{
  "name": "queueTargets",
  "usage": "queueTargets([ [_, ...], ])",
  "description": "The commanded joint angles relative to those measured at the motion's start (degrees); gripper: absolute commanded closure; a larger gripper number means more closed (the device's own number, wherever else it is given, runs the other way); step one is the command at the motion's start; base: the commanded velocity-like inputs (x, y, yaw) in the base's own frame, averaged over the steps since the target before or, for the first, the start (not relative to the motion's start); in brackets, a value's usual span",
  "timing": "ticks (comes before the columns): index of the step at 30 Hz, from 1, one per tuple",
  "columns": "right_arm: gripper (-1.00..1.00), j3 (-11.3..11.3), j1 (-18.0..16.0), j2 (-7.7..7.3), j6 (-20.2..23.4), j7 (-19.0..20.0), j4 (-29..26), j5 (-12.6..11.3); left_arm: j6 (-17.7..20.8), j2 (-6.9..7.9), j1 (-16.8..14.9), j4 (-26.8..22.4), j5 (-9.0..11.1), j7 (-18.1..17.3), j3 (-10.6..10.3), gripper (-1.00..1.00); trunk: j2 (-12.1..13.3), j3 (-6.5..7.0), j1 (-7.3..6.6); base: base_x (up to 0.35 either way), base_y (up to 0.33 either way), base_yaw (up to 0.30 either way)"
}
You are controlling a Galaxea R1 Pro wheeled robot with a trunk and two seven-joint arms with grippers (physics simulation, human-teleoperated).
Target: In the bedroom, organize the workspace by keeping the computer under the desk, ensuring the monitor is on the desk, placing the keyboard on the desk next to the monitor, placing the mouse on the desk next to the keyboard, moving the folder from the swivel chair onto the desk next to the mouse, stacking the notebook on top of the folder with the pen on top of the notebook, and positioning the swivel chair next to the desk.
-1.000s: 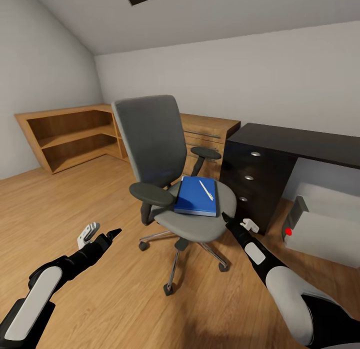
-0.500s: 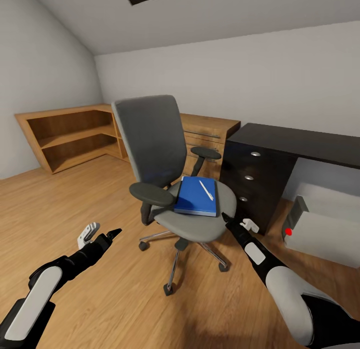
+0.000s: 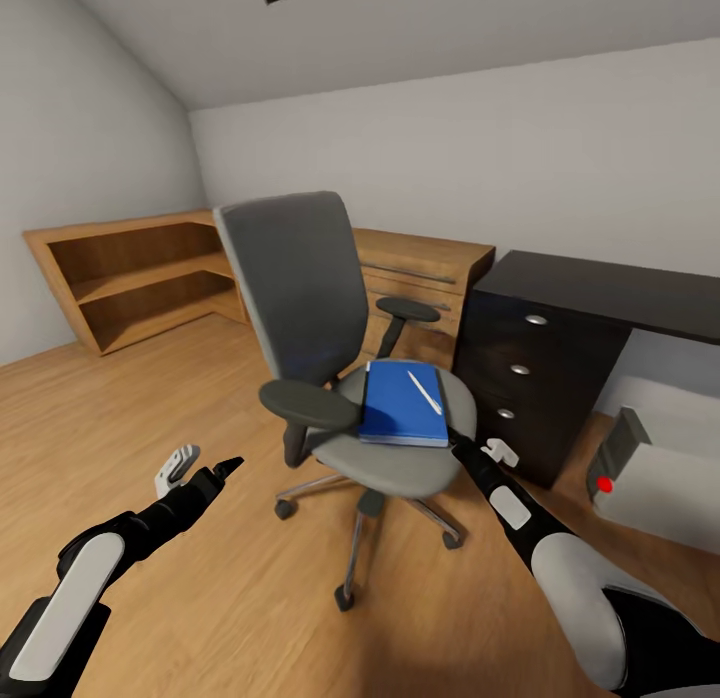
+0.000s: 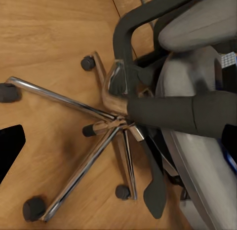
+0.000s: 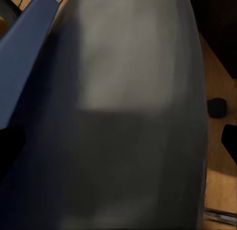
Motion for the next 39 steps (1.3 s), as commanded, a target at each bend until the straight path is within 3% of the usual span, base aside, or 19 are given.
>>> queueTargets([
  [1,-1.00,0.9,0.0,0.01,-0.1,0.3,0.4,-0.2,0.1,0.01,0.0,-0.1,0.6,0.5,0.0,-1.00,0.0,-0.06,0.03,0.230,0.133,0.000],
  [25,-1.00,1.0,0.0,0.08,-0.1,0.3,0.4,-0.1,0.1,0.01,0.0,-0.1,0.8,0.5,0.0,-1.00,0.0,-0.06,0.03,-0.108,0.006,0.000],
  [33,-1.00,1.0,0.0,2.09,-0.2,0.2,0.3,0.2,0.1,0.01,0.0,-0.1,0.8,0.5,0.0,-1.00,0.0,-0.06,0.03,-0.001,0.000,0.000],
  [39,-1.00,1.0,0.0,2.41,-0.2,0.2,0.3,0.3,0.1,0.01,0.0,-0.1,0.8,0.5,0.0,-1.00,0.0,-0.06,0.03,0.000,0.000,0.042],
])
